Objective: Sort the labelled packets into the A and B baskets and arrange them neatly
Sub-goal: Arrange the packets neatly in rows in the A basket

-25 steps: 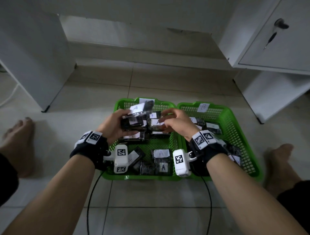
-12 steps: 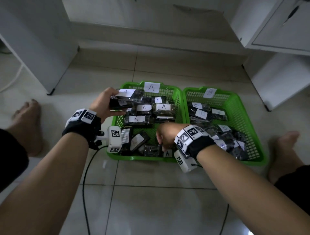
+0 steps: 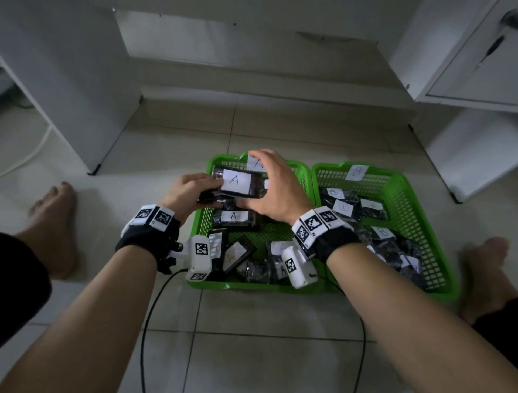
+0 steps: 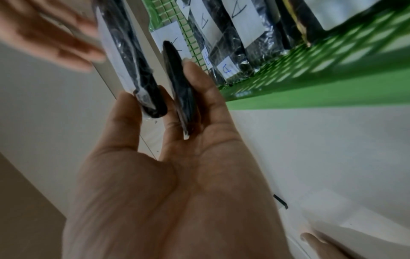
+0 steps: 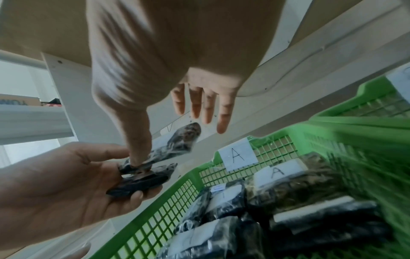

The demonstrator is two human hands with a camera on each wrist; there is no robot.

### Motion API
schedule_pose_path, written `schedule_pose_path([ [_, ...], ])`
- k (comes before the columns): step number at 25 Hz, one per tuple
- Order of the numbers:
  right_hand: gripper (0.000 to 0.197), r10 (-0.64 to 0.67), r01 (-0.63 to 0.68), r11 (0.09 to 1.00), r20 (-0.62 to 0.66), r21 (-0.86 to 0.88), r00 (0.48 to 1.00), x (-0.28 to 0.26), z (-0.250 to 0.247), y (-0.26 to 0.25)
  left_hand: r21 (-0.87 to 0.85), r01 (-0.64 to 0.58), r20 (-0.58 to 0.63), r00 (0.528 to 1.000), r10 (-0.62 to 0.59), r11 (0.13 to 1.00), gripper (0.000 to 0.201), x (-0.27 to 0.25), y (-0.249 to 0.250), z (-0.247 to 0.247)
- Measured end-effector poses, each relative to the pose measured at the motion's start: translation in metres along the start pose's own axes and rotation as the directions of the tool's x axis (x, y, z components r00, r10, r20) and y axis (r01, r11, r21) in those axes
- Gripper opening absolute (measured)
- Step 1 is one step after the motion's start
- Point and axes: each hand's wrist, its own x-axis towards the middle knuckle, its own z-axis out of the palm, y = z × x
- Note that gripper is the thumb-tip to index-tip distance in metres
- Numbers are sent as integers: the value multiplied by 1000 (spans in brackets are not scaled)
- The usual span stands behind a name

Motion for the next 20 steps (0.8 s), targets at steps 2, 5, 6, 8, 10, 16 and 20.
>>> schedule_pose_path([
  [2,86,-14,18,999,87,-38,996,14,3,-4,5,-15,0,1000,15,1000,19,0,-2,4],
  [5,63,-11,23,994,113,-106,994,33,10,4,-24,-16,-97,995,14,1000,28,8,-3,-1],
  [6,58,9,5,990,96,-141,995,40,11,9,-41,-31,-153,988,24,999,24,11,-2,-5],
  [8,49,46,-24,965,77,-262,996,52,13,22,-60,-99,-268,960,80,993,9,13,-1,-15],
  [10,45,23,16,931,104,-364,994,67,24,33,-61,-167,-338,931,137,984,27,16,0,-26],
  [16,41,-28,125,879,212,-459,977,91,64,35,-113,-156,-368,924,105,981,36,25,-12,-25],
  [20,34,2,93,880,200,-466,980,92,72,41,-37,-175,-296,942,156,984,32,25,-20,-18],
])
